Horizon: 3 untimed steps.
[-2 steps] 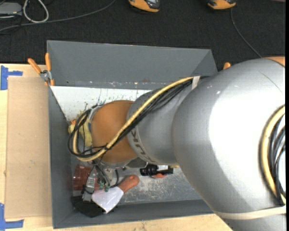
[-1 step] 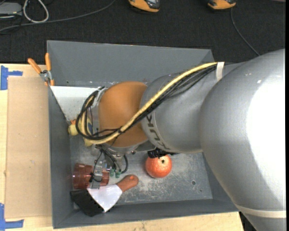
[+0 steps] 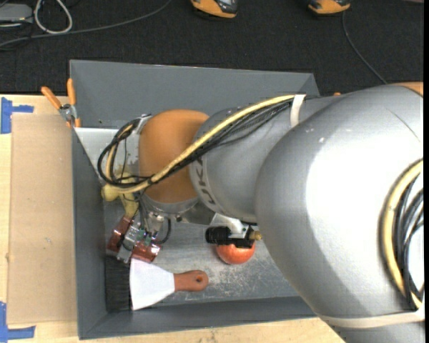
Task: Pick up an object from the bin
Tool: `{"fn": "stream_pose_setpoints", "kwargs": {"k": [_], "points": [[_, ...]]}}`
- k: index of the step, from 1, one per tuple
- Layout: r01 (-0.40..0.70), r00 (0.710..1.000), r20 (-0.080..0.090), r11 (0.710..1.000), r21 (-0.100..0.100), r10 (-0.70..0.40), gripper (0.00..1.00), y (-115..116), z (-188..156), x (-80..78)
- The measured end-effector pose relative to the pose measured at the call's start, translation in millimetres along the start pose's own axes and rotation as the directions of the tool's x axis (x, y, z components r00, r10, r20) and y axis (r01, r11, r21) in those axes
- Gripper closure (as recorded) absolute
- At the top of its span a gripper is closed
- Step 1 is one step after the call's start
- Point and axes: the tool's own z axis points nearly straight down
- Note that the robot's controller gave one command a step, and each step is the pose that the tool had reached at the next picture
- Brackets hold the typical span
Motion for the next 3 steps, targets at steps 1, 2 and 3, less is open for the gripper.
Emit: {"fn": "stream_pose_setpoints", "kwargs": {"k": [1, 2, 3], "points": [[0.237, 0.971, 0.006, 0.971, -0.004, -0.237, 0.00, -17.2, 29.5, 6.1], [-0.103, 0.995, 0.002, 0.995, -0.004, 0.103, 1.00, -19.7, 33.3, 15.7], [-0.104, 0.995, 0.002, 0.995, -0.004, 0.104, 1.00, -19.8, 33.2, 15.6]]}}
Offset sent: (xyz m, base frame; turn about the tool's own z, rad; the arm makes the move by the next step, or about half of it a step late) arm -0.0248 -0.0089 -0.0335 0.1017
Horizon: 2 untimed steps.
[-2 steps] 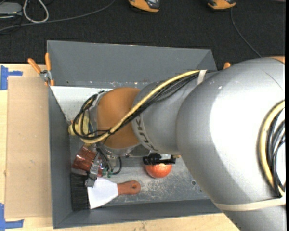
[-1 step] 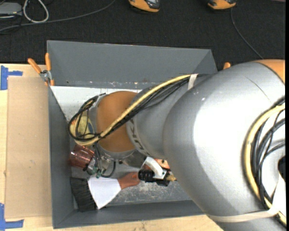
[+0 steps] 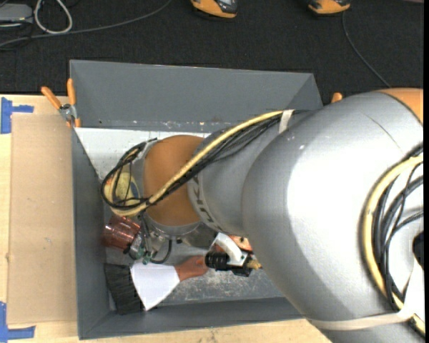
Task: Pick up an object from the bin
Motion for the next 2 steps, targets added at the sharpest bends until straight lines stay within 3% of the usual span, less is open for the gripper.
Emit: {"fn": "stream_pose_setpoints", "kwargs": {"k": [2], "points": [[-0.001, 1.000, -0.005, 1.000, 0.008, 0.001, 1.00, -3, -27, 1.0]]}}
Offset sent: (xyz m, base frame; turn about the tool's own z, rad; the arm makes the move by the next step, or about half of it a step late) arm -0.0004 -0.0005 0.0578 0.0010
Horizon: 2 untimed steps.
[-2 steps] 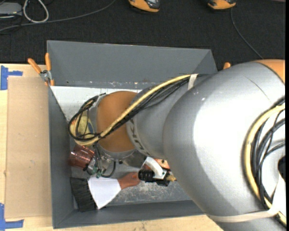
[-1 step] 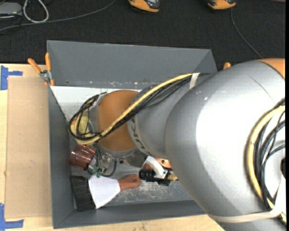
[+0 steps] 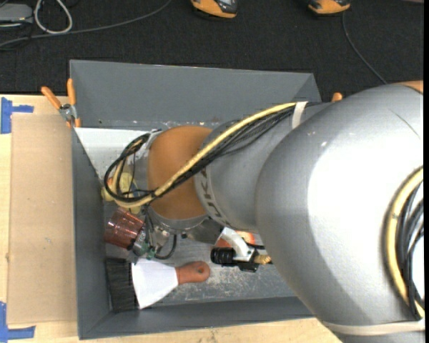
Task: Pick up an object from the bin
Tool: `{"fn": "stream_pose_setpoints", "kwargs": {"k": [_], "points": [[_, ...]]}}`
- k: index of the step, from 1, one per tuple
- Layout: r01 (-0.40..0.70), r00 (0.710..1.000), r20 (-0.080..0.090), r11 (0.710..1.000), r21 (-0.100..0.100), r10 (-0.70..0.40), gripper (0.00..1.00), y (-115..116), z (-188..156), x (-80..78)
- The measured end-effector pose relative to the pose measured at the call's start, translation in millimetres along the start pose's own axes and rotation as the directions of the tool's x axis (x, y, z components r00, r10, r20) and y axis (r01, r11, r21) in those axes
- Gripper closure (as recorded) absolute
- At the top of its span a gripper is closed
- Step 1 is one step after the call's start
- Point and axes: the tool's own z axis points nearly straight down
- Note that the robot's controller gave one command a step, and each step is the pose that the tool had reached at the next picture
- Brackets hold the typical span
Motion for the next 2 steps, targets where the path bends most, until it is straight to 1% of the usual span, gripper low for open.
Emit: {"fn": "stream_pose_setpoints", "kwargs": {"k": [1, 2], "points": [[0.000, 1.000, 0.001, 1.000, -0.002, 0.000, 1.00, 0, -22, -0.6], [0.001, 1.000, -0.004, 1.000, 0.006, -0.001, 1.00, -2, -54, 0.5]]}}
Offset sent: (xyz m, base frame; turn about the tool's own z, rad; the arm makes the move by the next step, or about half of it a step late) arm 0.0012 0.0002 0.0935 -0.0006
